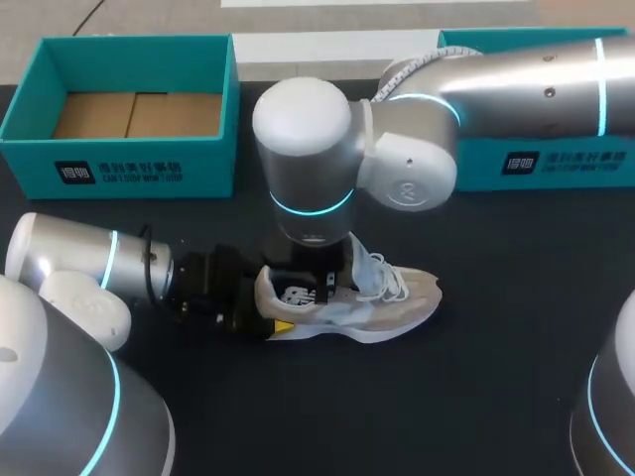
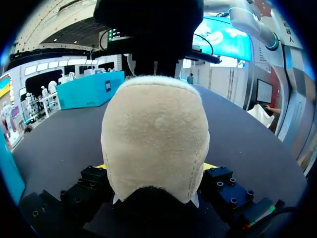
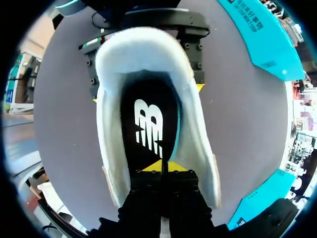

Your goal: Take the shoe out of the shoebox, open the shoe tongue, remove and reinsert the insole, then place the shoe into the shoebox

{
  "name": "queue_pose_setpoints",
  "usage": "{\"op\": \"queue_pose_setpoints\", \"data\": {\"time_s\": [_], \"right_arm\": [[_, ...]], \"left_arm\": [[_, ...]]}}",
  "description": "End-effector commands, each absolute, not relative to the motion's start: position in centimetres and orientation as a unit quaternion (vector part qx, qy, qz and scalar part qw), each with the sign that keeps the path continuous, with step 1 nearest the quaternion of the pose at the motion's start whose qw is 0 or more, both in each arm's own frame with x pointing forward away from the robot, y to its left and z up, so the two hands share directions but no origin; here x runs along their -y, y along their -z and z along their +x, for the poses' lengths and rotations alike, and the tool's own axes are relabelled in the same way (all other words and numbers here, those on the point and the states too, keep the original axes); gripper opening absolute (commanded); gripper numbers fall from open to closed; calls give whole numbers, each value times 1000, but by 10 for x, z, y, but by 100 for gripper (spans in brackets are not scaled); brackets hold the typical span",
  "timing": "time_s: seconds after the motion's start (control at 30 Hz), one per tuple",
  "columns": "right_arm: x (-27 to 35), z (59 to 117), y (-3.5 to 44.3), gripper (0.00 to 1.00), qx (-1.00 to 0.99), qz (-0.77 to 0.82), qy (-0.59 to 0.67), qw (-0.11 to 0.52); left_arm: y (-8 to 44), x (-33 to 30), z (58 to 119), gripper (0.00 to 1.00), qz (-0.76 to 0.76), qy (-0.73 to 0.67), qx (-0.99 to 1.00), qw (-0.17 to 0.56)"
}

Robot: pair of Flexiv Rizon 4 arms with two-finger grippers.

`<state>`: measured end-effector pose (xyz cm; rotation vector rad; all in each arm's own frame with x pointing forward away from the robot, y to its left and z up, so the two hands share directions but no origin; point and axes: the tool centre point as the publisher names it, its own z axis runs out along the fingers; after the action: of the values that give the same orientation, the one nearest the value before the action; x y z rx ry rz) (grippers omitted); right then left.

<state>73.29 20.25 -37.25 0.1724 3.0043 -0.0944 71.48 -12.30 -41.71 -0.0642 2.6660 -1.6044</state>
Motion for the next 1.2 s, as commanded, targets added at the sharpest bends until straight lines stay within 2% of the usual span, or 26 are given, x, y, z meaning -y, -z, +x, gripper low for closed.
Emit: {"op": "queue_pose_setpoints", "data": {"time_s": [0.03,0.57,0.8,1.2], "right_arm": [[-193,730,350,0,-995,56,22,83],[-176,744,312,0,-991,55,40,114],[-196,753,307,0,-992,30,19,124],[-230,766,295,0,-994,14,-21,105]], "left_arm": [[418,122,714,0,-21,514,-857,15],[418,122,714,0,-21,514,-857,15],[418,122,714,0,-21,514,-857,15],[418,122,714,0,-21,514,-857,15]]}}
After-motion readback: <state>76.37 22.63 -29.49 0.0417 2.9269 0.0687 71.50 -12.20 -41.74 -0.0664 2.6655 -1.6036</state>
